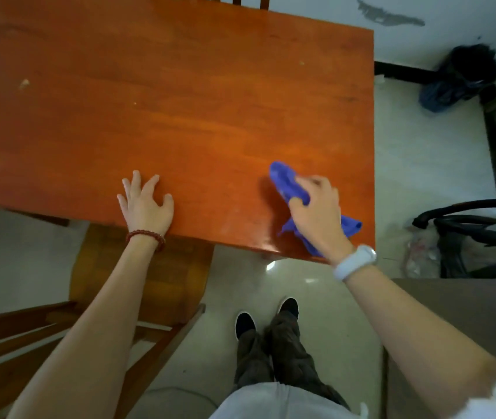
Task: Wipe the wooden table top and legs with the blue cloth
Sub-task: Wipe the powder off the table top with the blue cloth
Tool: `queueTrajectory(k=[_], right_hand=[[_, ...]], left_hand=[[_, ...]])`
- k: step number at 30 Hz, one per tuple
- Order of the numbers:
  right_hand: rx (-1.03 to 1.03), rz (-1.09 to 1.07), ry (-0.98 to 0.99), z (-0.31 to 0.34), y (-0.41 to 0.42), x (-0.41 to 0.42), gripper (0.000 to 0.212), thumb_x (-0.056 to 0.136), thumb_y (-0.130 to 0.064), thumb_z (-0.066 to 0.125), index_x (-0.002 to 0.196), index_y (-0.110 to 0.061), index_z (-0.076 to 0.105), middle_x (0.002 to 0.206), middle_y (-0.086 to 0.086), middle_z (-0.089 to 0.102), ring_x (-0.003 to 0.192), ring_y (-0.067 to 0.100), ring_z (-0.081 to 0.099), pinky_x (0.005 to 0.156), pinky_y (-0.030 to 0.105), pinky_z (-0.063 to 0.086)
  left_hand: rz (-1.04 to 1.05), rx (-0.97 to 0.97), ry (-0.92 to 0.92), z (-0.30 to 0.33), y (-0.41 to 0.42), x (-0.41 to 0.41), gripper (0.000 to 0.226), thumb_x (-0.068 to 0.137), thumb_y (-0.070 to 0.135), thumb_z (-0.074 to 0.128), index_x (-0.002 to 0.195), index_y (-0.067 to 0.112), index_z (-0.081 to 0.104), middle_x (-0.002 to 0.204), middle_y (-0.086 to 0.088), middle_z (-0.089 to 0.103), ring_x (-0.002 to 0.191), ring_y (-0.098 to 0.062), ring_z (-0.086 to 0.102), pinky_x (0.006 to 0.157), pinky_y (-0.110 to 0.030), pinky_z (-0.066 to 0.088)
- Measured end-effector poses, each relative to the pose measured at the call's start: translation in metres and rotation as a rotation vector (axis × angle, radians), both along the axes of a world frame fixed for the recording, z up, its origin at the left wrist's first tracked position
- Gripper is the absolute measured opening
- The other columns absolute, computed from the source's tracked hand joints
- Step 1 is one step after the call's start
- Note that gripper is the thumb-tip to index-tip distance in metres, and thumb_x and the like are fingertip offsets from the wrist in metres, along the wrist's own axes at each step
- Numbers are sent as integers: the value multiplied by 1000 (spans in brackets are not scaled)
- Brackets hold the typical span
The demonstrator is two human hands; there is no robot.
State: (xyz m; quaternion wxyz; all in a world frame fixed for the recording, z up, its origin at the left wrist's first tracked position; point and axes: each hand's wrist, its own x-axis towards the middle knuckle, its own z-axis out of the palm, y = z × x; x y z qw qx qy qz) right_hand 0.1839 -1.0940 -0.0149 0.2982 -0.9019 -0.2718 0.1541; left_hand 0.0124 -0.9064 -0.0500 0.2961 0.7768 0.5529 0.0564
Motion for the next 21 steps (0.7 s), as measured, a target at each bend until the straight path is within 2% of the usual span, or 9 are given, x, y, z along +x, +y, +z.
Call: queueTrajectory(k=[2,5,8,10,12,14,17,19,21], right_hand=[[-231,-52,-40,-4,23,-13,46,83,-20,50,129,-24,48,136,9,37,119,35,35,96,44,31],[-212,449,-262,-18,29,-64,47,79,-24,54,125,-30,51,138,6,38,116,34,38,88,43,30],[-133,867,-60,-19,-13,-94,41,77,-27,43,112,-26,64,126,5,52,108,31,45,83,41,31],[-23,767,10,-14,-53,-84,43,70,-27,39,100,-22,70,112,4,62,98,28,53,78,44,41],[115,483,-150,-9,-86,-53,40,66,-23,43,93,-17,71,104,7,65,93,28,57,74,48,49],[105,169,-273,-5,-107,-9,42,67,-23,42,94,-9,71,105,15,64,92,36,59,80,51,49],[-23,-174,-252,-4,-106,22,54,68,-29,34,105,-7,67,114,21,58,97,42,55,86,49,43],[-197,-23,-330,-15,-100,5,54,66,-32,33,106,-19,66,117,13,58,96,38,54,79,47,44],[-201,274,-393,-27,-104,-25,46,64,-32,38,102,-30,63,114,4,57,92,30,49,72,41,44]], left_hand=[[79,-31,-89,5,-3,-1,41,92,19,45,134,16,43,153,-8,17,143,-24,3,116,-41,-2],[222,-59,-204,12,-5,5,37,93,17,44,129,17,47,151,-6,25,142,-22,11,117,-43,6],[252,-41,-209,12,-11,3,35,93,17,44,128,16,49,148,-7,32,141,-23,13,117,-44,11],[226,-24,-190,14,-21,3,36,93,18,44,128,17,49,147,-8,32,141,-25,13,116,-46,11],[123,22,-136,15,-38,7,37,93,19,44,129,18,48,148,-8,29,142,-26,10,116,-48,7],[0,85,-86,13,-66,15,38,91,21,46,129,19,48,149,-8,27,142,-26,10,114,-49,5],[-132,144,-44,8,-110,30,39,89,25,49,128,22,50,148,-7,28,137,-29,17,110,-49,11],[-181,129,-10,3,-132,36,39,90,28,48,128,24,49,148,-5,28,136,-28,17,109,-48,10],[-195,125,9,-2,-146,37,38,90,30,47,127,24,49,148,-5,28,137,-27,15,110,-48,8]])
